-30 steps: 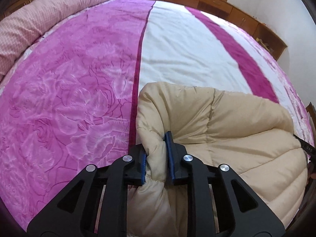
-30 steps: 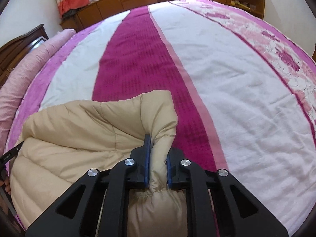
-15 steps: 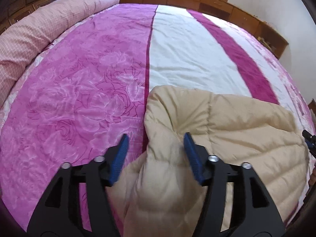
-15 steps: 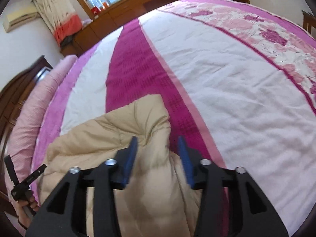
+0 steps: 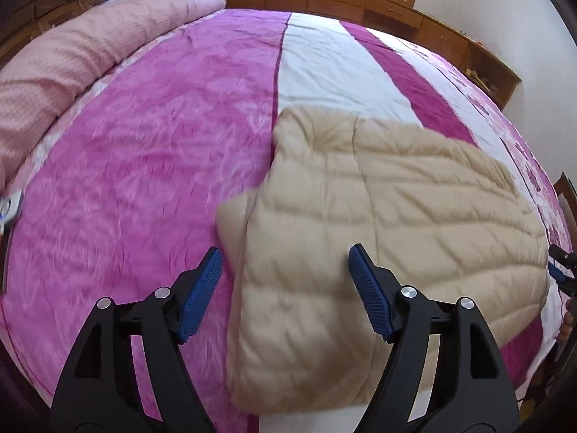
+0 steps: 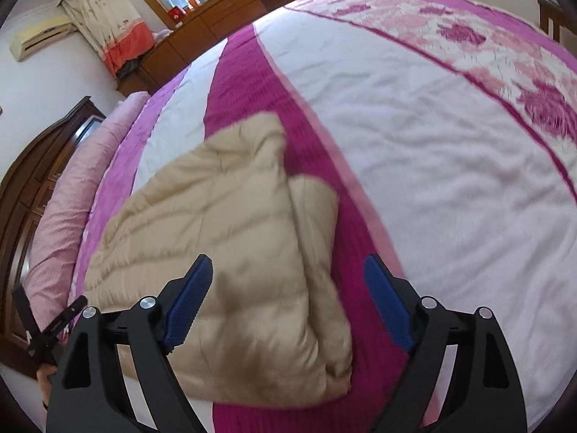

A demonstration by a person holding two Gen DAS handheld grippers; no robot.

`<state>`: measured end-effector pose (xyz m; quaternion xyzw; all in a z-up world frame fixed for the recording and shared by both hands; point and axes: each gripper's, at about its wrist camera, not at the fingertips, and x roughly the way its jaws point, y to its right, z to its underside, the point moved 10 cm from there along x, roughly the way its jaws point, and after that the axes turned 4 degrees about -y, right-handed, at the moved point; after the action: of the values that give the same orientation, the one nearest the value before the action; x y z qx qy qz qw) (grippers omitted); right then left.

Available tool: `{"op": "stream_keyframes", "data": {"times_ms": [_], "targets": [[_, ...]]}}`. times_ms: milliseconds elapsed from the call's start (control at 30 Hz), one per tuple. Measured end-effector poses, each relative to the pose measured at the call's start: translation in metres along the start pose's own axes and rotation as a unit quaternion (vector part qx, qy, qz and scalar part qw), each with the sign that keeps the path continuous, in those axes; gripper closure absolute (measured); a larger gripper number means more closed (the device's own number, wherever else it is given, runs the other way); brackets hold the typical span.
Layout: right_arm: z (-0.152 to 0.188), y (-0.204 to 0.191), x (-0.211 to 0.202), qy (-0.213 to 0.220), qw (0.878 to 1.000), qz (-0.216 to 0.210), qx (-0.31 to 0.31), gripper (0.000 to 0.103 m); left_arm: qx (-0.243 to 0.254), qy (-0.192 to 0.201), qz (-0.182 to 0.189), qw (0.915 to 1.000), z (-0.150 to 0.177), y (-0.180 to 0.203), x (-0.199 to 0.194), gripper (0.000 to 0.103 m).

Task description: Fold large clothes

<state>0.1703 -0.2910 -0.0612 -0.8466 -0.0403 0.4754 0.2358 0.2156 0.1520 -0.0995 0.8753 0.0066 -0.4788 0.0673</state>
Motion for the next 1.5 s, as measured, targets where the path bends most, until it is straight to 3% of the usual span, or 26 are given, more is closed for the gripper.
{"op": "stream_keyframes", "data": {"times_ms": [200,367,500,600,667,733,833,933,1067,1333,1433,1500], "targets": [[0.013,0.006,0.016,-0.014,1.0,-0.01,0.019,0.017,-0.033,-0.011,0.01,0.9994,0.019,-0.011,0.007,0.029],[0.017,0.013,0.033,-0.034,0.996,-0.051,0.061,0.014,-0.036,-0.017,0.019,0.999,0.018,-0.009,0.018,0.027],[0.018,0.003,0.041,-0.049,0.992,-0.096,0.071,0.014,-0.073,-0.029,0.077,0.994,0.019,-0.006,0.029,0.027],[0.018,-0.003,0.046,-0.05,0.989,-0.116,0.079,0.014,-0.125,-0.047,0.134,0.9821,0.022,-0.005,0.038,0.033],[0.018,-0.005,0.049,-0.042,0.988,-0.123,0.088,0.021,-0.133,-0.05,0.148,0.9788,0.023,-0.002,0.039,0.039],[0.019,-0.008,0.046,-0.035,0.986,-0.135,0.093,0.043,-0.132,-0.05,0.16,0.9769,0.023,0.002,0.038,0.052],[0.017,-0.016,0.029,-0.021,0.982,-0.166,0.088,0.067,-0.138,-0.055,0.176,0.9732,0.021,0.007,0.033,0.066],[0.015,-0.024,0.01,-0.01,0.982,-0.176,0.072,0.075,-0.132,-0.055,0.181,0.973,0.019,0.012,0.025,0.076],[0.01,-0.02,-0.021,0.006,0.983,-0.174,0.062,0.076,-0.113,-0.056,0.198,0.9721,0.022,0.032,0.007,0.079],[0.019,0.039,-0.079,0.028,0.989,-0.129,0.068,0.076,-0.037,-0.085,0.231,0.9685,0.055,0.108,-0.014,0.079],[0.031,0.063,-0.092,0.03,0.99,-0.114,0.08,0.076,0.004,-0.094,0.218,0.9713,0.068,0.133,-0.013,0.077],[0.042,0.077,-0.088,0.019,0.989,-0.111,0.094,0.076,0.033,-0.094,0.186,0.9774,0.073,0.141,-0.009,0.07]]}}
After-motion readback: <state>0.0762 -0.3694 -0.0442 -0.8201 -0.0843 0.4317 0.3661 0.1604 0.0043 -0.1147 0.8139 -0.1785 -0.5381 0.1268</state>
